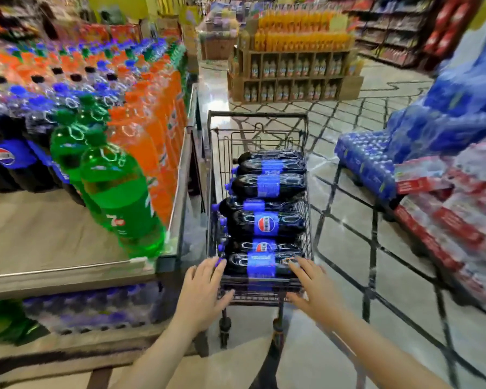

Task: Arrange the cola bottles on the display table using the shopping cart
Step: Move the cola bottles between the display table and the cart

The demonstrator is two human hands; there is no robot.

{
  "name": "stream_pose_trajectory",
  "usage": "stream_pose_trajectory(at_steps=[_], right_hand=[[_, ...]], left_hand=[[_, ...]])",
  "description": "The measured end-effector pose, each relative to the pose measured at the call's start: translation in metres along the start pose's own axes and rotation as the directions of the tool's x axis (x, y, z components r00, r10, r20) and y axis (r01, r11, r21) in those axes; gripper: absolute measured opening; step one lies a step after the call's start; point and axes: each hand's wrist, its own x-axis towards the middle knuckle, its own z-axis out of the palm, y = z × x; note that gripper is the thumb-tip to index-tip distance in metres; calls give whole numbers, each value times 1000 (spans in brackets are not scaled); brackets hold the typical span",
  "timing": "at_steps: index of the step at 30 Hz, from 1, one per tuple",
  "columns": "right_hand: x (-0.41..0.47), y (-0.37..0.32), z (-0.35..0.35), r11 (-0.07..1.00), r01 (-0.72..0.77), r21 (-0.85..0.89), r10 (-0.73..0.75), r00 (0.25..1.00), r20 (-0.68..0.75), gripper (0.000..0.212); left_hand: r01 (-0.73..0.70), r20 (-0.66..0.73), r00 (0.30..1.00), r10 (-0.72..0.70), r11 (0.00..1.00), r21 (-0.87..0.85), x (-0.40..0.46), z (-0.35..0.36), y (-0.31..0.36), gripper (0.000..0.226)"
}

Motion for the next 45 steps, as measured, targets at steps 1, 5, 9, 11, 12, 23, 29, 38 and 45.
stream_pose_trajectory(at_steps=[1, 5, 9, 11, 12, 23, 29, 38, 45], right_hand=[[2, 10, -4, 1000, -20, -7, 20, 1000, 6, 66], [19, 49, -7, 996, -87, -15, 87, 996, 6, 67], [53, 83, -6, 993, -120, -17, 120, 993, 18, 71], [75, 96, -9, 993, -116, -17, 116, 993, 10, 72], [87, 102, -10, 992, -122, -15, 122, 993, 3, 71], [216, 156, -17, 986, -168, 17, 168, 986, 16, 72], [300, 193, -14, 994, -109, 32, 107, 992, 69, 79], [409, 241, 15, 990, 140, -10, -132, 957, 257, 85], [438, 245, 35, 970, 232, 78, -244, 883, 402, 97]], left_hand=[[-10, -2, 1000, 10, 1000, -14, 10, 3, 5, 66], [-41, -11, 999, 41, 999, -25, 57, 13, 19, 66], [-57, -9, 998, 57, 997, -48, 111, 27, 20, 66], [-61, 2, 998, 61, 997, -41, 142, 33, 15, 67], [-56, 10, 998, 56, 998, -42, 158, 35, 12, 67], [-47, 5, 999, 48, 996, -71, 308, 55, -35, 68], [-57, 1, 998, 57, 996, -68, 376, 75, -53, 71], [142, 329, 936, -125, 989, -29, 457, 99, -97, 127], [297, 543, 813, -208, 951, -81, 475, 119, -102, 135]])
